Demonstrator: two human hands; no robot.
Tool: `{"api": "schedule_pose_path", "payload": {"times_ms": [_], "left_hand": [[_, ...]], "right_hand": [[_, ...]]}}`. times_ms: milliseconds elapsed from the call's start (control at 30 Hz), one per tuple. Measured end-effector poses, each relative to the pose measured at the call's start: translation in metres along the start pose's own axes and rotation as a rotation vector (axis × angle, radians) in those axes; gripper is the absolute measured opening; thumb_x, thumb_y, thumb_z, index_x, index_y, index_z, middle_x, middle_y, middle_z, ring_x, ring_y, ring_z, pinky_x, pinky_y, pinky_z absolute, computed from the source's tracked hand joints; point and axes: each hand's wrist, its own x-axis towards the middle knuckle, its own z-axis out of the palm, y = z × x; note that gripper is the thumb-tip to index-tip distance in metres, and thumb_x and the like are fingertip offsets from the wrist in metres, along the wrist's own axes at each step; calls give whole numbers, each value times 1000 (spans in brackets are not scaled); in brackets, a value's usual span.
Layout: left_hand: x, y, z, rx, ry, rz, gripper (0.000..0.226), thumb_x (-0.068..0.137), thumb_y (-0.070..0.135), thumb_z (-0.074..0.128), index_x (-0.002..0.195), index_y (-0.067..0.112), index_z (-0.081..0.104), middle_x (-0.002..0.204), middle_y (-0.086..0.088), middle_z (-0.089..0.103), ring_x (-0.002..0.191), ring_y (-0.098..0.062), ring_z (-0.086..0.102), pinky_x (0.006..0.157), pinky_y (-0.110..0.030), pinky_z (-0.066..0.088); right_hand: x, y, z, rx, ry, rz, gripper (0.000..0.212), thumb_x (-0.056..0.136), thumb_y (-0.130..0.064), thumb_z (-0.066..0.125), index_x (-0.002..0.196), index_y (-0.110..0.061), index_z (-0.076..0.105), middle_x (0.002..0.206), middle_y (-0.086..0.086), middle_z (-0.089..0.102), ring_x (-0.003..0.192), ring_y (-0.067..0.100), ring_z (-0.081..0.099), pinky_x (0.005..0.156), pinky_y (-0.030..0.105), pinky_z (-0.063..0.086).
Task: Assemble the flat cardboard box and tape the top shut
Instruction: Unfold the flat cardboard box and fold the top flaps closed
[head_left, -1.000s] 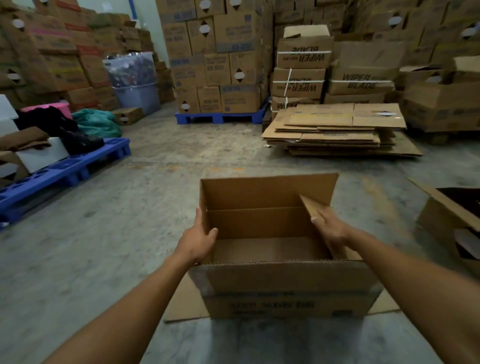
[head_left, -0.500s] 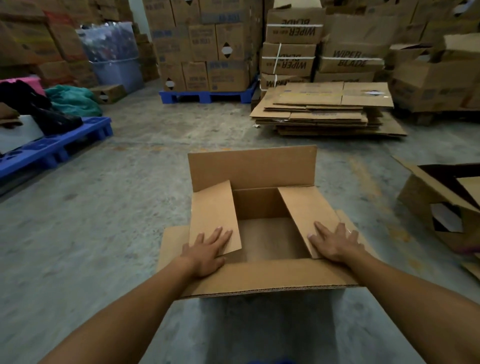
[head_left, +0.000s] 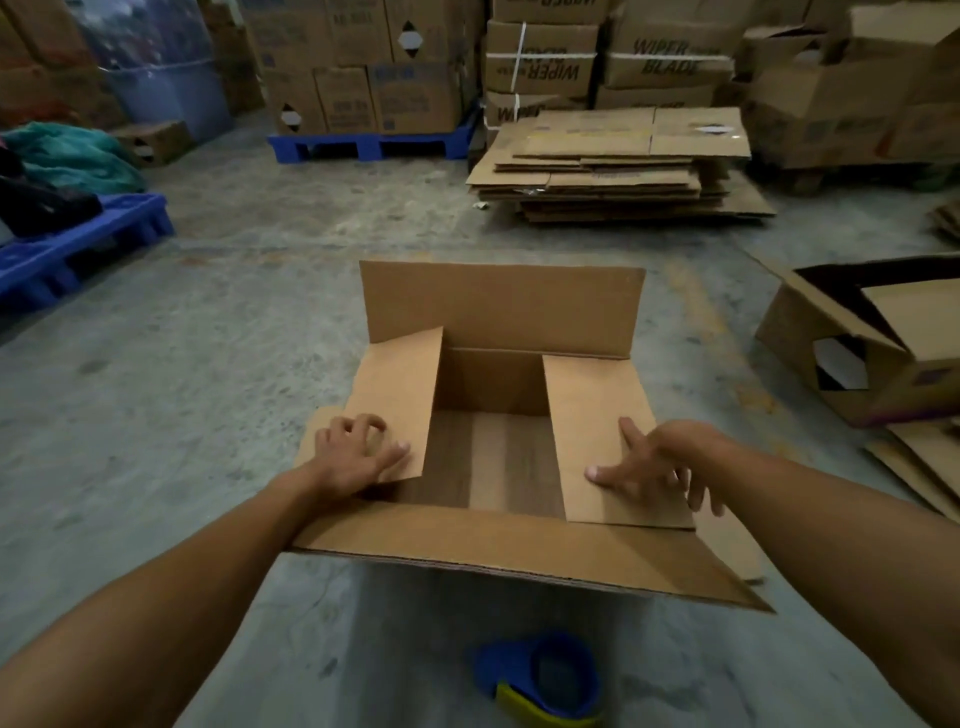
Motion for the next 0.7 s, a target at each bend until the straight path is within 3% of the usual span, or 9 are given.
{"api": "schedule_pose_path", "payload": {"times_ms": [67,133,200,333,467,567,700], "left_hand": [[-1,-8,5,53,-47,-68,84,82,78,35,151,39,8,156,-9,9,142,-38,8,114,-54,15],[-3,-8,12,114,-68,-65,86,80,83,30,150,47,-5,161,-6,-10,144,-44,1,112,-61,13],[-8,-5,17,161,-59,-29,83,79,84,24,148,51,-8,162,-3,-15,144,-47,7,111,-63,14],[-13,-13,28,193,-39,8,81,76,87,19,146,55,-8,163,-3,-6,143,-46,13,110,-63,16],[-14,-13,29,241,-53,32,82,77,86,23,147,54,-5,163,-4,-5,145,-44,6,112,-62,15],[-15,-8,28,314,-89,98,88,74,88,20,150,47,6,163,0,-5,147,-39,-11,114,-61,3],[-9,-3,28,303,-150,161,96,72,88,17,153,37,11,163,8,-5,148,-35,-7,116,-61,0]], "right_hand": [[7,0,2,-125,56,-24,120,70,-84,51,153,-28,-15,161,18,18,134,40,42,95,49,48],[25,-2,13,-213,198,-85,125,54,-100,33,151,-39,-17,164,15,-3,147,43,14,112,59,26],[42,-4,27,-191,305,-156,123,43,-106,14,146,-49,-21,161,12,-25,147,43,-14,113,67,9],[43,-4,46,-102,340,-172,100,71,-92,15,150,-42,-20,157,19,-31,144,46,-22,116,60,-6],[55,-12,39,40,374,-101,100,71,-92,18,150,-42,-19,156,13,-35,145,50,-11,116,63,7],[63,-17,45,88,412,-31,99,70,-92,22,149,-46,-17,157,5,-35,144,50,-8,104,69,25],[74,-22,48,64,470,6,97,74,-89,24,151,-44,-14,158,7,-32,145,49,-11,103,76,21]]}}
